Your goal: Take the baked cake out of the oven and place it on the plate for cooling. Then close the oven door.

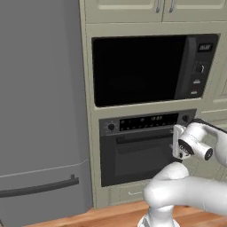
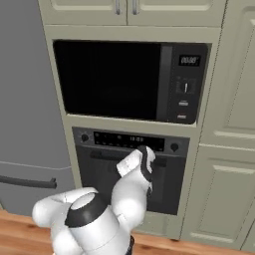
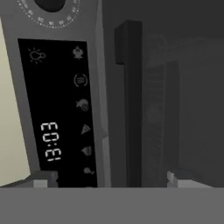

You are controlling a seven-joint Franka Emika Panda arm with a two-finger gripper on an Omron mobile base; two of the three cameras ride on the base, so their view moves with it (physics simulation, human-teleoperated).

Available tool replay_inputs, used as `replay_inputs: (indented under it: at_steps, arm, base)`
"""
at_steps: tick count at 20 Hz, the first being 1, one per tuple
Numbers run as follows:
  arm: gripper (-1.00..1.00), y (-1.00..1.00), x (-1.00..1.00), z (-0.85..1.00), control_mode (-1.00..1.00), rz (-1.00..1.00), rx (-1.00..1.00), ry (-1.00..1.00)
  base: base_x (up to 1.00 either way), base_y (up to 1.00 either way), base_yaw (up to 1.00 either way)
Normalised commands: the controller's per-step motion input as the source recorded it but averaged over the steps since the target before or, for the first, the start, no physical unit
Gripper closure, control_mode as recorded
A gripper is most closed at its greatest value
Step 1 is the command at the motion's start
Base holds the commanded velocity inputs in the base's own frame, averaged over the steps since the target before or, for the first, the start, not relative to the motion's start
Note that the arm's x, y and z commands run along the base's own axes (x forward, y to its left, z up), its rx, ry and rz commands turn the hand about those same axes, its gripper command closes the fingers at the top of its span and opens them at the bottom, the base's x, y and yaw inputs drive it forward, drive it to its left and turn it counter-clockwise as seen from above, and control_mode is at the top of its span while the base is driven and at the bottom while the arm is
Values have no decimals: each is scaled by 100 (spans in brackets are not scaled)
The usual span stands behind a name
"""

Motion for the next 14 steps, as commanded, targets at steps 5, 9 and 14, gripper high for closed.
replay_inputs:
  at_steps: [5, 9, 14]
  arm:
    - [-100, -25, 30, -33, -100, 0, 5, -6]
    - [-100, -22, 31, -24, -100, 0, 6, -4]
    - [-100, -19, 32, -4, -100, 0, 5, -3]
  base:
    - [0, 0, 0]
    - [0, 0, 0]
    - [0, 0, 0]
